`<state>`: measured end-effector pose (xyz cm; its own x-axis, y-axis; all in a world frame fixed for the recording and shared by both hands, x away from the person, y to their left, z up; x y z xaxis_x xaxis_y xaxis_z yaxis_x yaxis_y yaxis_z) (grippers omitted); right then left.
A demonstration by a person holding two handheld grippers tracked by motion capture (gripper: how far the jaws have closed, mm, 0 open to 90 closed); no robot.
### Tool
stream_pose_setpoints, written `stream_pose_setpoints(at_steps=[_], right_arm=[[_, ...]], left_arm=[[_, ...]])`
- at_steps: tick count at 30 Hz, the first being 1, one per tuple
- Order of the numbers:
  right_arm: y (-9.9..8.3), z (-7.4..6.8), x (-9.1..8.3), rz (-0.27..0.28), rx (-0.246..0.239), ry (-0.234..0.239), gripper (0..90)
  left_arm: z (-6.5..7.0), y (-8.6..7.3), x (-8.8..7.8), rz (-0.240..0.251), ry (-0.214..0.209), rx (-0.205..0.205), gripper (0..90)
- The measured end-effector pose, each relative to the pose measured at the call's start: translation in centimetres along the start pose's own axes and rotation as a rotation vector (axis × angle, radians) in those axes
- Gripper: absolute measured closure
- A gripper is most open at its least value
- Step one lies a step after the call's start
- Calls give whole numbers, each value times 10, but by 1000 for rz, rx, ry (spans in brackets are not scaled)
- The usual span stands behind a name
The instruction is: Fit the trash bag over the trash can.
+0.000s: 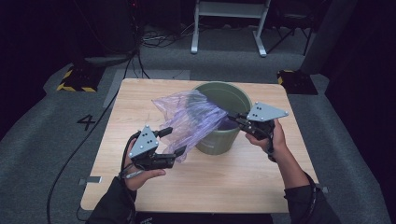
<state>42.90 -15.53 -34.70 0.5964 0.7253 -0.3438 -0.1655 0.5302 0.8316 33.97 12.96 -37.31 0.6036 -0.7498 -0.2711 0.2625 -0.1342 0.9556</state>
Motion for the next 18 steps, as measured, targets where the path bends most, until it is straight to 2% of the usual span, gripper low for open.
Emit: stream_pose_setpoints(at_steps=[4,6,9,12,18], right_arm=[[-12,11,-6,-30,15,-21,900],[-16,14,-9,-45,19,-27,900],[-24,19,-12,-67,19,-42,900],[-34,28,-17,-80,50,-58,900],[-39,34,-22,-80,68,-66,892]], left_arm=[[-7,-3,-6,9,-17,-22,254],[-8,-4,-7,4,-10,-17,248],[-9,-5,-8,10,-24,-20,239],[-12,-7,-7,13,-51,-36,236],[-7,-8,11,-16,-82,-29,245]])
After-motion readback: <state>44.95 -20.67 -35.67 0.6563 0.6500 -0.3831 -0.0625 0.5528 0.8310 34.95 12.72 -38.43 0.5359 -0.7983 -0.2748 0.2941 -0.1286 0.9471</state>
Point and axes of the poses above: each handheld gripper's, and its own axes: x roughly forward along the jaws, y roughly out of its top, z roughly to its right, the point moved 4 cm from there along x, roughly forward along the jaws, and after that the axes turned 9 degrees about -x, right-handed, at the moved point
